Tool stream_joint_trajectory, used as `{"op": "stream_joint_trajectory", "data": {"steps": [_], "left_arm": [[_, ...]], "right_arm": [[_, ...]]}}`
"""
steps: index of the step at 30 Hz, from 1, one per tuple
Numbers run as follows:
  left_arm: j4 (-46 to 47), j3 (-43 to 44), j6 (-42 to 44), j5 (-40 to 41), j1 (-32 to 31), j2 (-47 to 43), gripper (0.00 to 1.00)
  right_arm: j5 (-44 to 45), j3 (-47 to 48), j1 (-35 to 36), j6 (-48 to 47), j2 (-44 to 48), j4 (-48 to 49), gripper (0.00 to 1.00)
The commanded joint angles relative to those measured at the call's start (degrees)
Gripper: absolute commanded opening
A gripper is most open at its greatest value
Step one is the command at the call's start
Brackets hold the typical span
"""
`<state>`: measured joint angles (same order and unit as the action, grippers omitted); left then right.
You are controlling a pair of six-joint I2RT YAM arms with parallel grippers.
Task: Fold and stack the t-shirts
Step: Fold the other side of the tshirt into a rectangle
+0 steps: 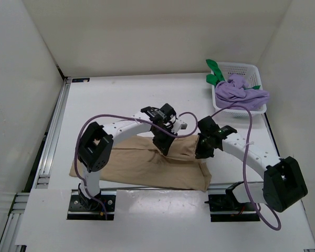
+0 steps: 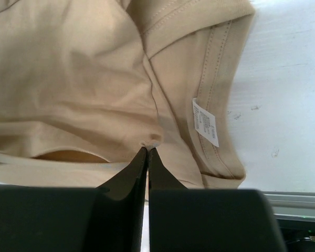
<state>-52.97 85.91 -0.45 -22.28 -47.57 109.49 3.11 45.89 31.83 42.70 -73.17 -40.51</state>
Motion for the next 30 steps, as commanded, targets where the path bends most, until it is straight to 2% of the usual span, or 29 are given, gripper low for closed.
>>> {"op": "stream_joint_trajectory", "data": {"steps": [1,11,17,21,24,30], "left_arm": [[0.9,-2.4,0.4,-0.3,-1.3,-0.4,0.19],[2.7,-5.7,0.4,-1.9,-1.8,-0.4,0.30],[2.7,-8.2,0.4,-2.5,-2.4,-0.9,0.33],[0.6,-9.3,0.4,-3.1,-3.0,-0.9,0.33],[-2.7,-9.3,0.4,-4.2,-3.5,-0.9,0.38],[-6.0,-8.5,0.4,-3.6,-4.7,-3.0,0.39]], "right_arm": [[3.2,-0.3,0.1,-0.1,-0.7,-0.9,0.00],[4.4,-3.3,1.7,-0.6,1.5,-0.9,0.00],[1.1,-5.8,4.6,-1.7,1.5,-0.4,0.10],[-0.6,-8.0,6.9,-2.3,5.4,0.2,0.21],[-1.1,-9.8,6.9,-2.9,8.3,0.2,0.22],[0.7,-9.1,6.9,-4.1,13.5,-0.5,0.22]]}}
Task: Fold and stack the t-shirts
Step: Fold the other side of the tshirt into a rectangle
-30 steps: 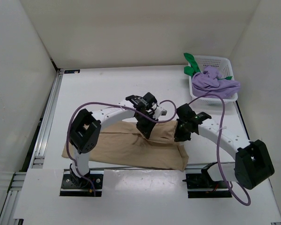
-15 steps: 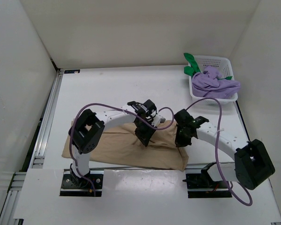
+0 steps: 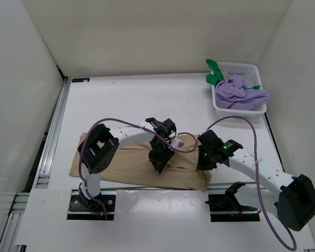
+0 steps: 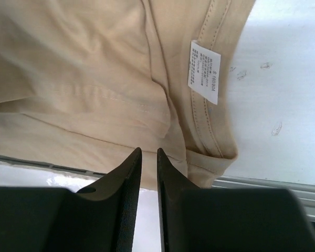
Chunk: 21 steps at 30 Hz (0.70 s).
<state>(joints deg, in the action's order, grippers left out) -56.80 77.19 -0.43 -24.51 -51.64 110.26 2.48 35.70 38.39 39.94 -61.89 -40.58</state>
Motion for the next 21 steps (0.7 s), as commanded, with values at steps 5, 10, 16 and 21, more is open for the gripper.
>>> {"op": "stream_joint_trajectory", "data": {"steps": [5,10,16,21], "left_arm": [[7.3,1.0,0.4,3.1,-1.8,-9.3,0.55],[10.6,0.0,0.4,16.2,-7.2,-7.1,0.59],[16.4,-1.3,0.4,24.2,-8.0,-4.4,0.60],[17.7,-1.3,0.4,28.2,-8.5,-2.2,0.55]], "right_arm": [[2.4,4.7,-1.8,-0.5,0.8,1.7,0.32],[-0.9,4.5,-4.7,0.1,-4.6,2.8,0.33],[-3.4,0.8,-7.4,1.3,-5.1,7.9,0.33],[-6.2,-0.6,-8.5,-0.5,-5.6,10.3,0.34]]}}
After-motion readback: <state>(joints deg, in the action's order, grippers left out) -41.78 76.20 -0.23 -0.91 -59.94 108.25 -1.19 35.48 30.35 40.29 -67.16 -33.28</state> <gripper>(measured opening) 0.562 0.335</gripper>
